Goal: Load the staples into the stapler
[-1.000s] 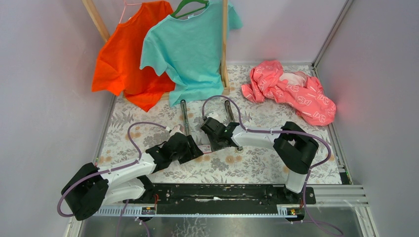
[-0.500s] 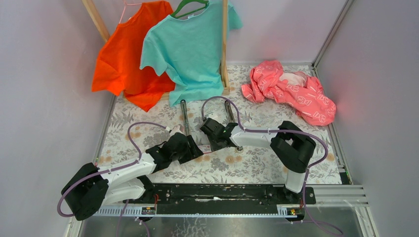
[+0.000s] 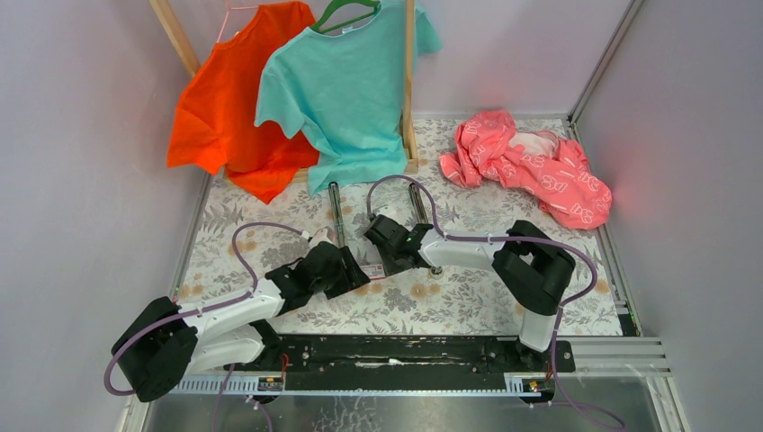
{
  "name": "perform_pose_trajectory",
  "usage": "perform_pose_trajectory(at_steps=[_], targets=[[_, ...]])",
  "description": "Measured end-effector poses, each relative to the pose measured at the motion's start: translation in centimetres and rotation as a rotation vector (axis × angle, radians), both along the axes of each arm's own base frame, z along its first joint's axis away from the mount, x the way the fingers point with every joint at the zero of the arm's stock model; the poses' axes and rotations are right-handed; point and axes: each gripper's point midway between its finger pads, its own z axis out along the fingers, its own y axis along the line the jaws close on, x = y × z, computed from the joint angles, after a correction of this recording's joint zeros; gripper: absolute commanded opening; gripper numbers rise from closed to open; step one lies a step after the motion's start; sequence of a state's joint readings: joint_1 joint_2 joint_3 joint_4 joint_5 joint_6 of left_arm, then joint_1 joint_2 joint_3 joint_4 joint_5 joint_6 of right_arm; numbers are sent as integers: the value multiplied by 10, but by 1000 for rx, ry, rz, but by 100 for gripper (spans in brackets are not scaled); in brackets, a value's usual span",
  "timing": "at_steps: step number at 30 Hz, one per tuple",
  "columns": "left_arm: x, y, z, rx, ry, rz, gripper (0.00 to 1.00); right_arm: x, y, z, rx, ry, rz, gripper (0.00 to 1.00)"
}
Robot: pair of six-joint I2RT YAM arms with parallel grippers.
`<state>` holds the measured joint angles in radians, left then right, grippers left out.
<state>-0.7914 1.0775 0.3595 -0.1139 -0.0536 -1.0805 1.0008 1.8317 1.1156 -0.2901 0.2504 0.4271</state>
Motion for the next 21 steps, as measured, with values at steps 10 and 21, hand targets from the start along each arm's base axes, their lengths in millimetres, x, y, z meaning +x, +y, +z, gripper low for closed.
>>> perform_pose_trajectory(at_steps=[10, 21], targets=[[11, 14, 7, 0, -20, 50, 66, 2, 3, 14, 31, -20, 0, 23], [36, 49, 16, 39, -54, 145, 66, 9, 13, 38, 91, -59, 0, 24]])
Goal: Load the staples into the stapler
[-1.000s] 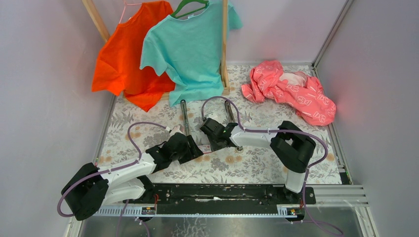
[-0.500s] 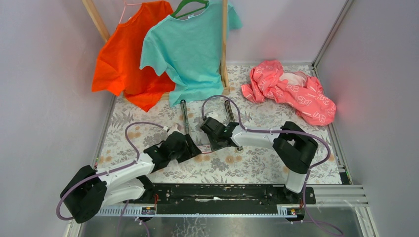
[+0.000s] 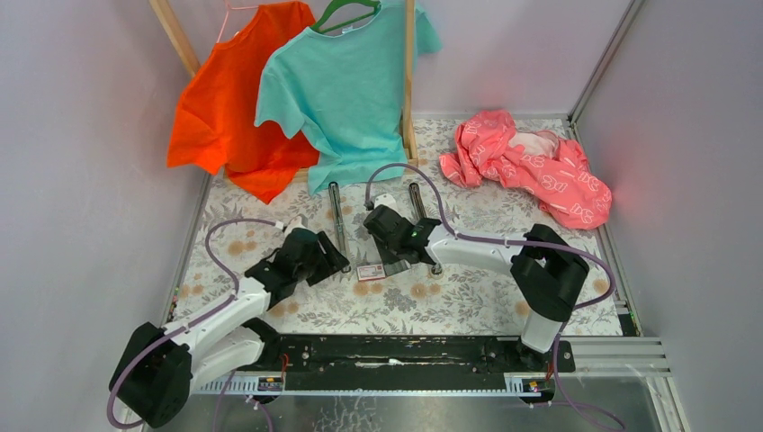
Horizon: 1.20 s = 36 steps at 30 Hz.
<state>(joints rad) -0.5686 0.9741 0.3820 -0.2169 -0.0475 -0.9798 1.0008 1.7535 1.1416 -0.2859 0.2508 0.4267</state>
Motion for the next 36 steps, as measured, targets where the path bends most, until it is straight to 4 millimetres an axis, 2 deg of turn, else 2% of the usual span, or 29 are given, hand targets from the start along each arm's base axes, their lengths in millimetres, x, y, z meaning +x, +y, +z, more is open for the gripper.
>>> perform_pose_trajectory(at_steps=[6, 11, 16, 22, 29, 36], targets=[[13, 18, 2, -3, -7, 54, 67, 12, 19, 20, 72, -43, -1, 24], [17, 20, 0, -31, 14, 63, 64, 18, 26, 27, 104, -65, -14, 24], [19, 15, -7, -24, 51, 33, 61, 22, 22, 23, 97, -88, -43, 24], [34, 9, -4, -7, 52, 19, 60, 17, 3, 9, 46, -88, -65, 25], [35, 5, -19, 4, 105, 10, 57, 17, 1, 14, 67, -106, -69, 25], [37, -5, -24, -14, 118, 1, 50, 13, -9, 19, 78, -128, -80, 25]])
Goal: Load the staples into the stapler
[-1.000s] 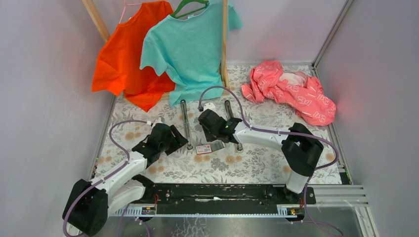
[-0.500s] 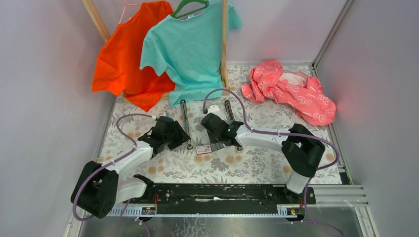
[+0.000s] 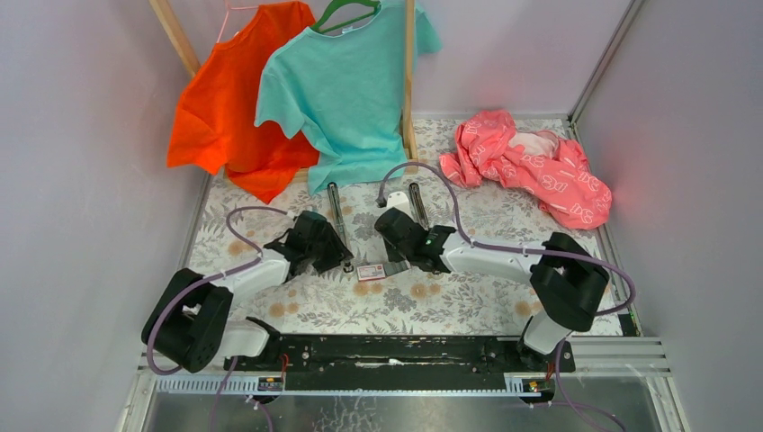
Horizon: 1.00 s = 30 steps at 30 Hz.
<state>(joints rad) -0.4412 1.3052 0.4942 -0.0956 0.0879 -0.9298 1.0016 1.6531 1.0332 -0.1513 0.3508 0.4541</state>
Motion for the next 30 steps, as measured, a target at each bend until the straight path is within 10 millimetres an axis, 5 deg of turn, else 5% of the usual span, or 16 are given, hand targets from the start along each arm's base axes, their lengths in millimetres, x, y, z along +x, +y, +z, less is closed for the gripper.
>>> perform_pose_trajectory(at_steps=[11, 30], targets=[[-21, -42, 0, -50, 24, -48, 48, -3, -6, 8, 30, -24, -4, 25], [-36, -56, 9, -157, 18, 21, 72, 6, 10, 25, 78, -44, -3, 25]])
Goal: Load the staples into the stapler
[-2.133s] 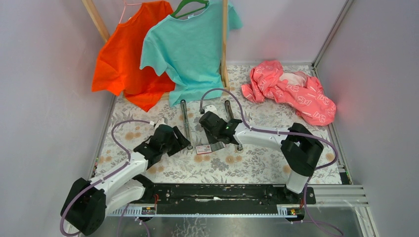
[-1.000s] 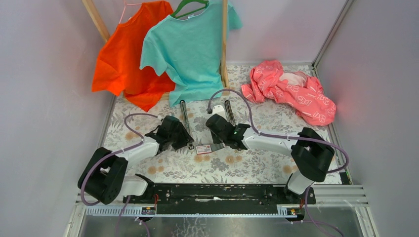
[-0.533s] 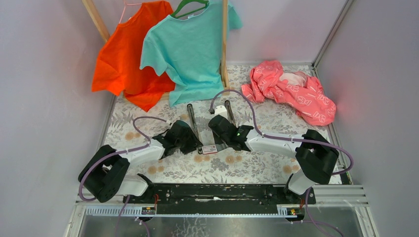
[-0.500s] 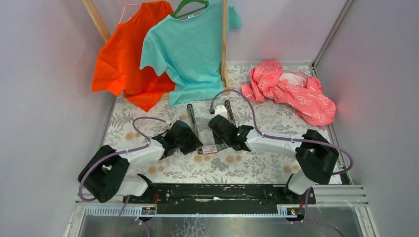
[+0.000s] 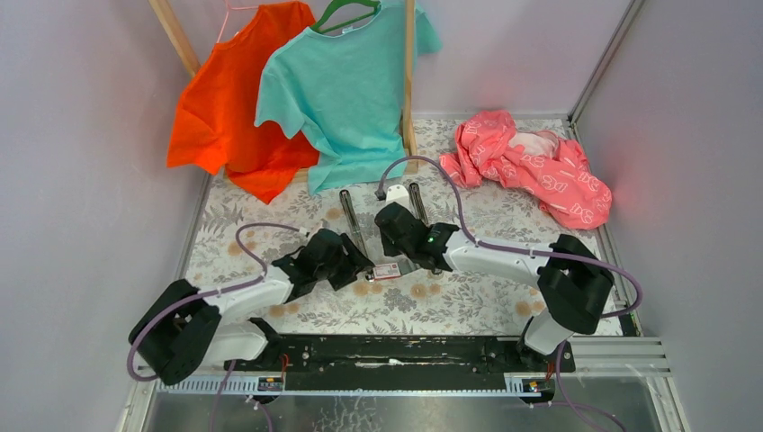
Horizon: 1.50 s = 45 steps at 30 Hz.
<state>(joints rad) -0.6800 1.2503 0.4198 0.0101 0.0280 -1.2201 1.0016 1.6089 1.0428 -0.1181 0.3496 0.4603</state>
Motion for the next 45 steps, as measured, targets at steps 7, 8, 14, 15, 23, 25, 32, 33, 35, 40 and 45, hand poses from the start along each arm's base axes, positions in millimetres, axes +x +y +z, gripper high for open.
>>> perform_pose_trajectory(at_steps=[7, 8, 14, 15, 23, 25, 32, 33, 35, 40, 45], targets=[[-1, 31, 12, -2, -55, 77, 80, 3, 19, -2, 33, 27, 17, 24], [-1, 35, 12, 2, -60, 84, 81, 3, 22, -4, 37, 33, 21, 24], [-4, 64, 9, 41, -74, 133, 91, 2, 36, -16, 41, 67, 37, 24], [-5, 67, 8, 51, -76, 137, 93, 2, 38, -17, 41, 70, 41, 24], [-7, 84, 10, 97, -103, 145, 100, -2, 53, -25, 41, 75, 59, 24], [-8, 85, 8, 104, -103, 141, 100, -1, 56, -27, 42, 74, 61, 24], [-10, 86, 5, 118, -96, 132, 100, 1, 60, -34, 35, 76, 60, 24], [-10, 86, 5, 119, -96, 132, 100, 2, 61, -35, 34, 74, 58, 24], [-10, 86, 5, 119, -96, 133, 100, 4, 63, -35, 37, 69, 57, 24], [-10, 87, 4, 120, -97, 133, 100, 4, 64, -34, 38, 67, 57, 24], [-9, 87, 5, 118, -100, 133, 100, 10, 68, -35, 35, 49, 47, 24]])
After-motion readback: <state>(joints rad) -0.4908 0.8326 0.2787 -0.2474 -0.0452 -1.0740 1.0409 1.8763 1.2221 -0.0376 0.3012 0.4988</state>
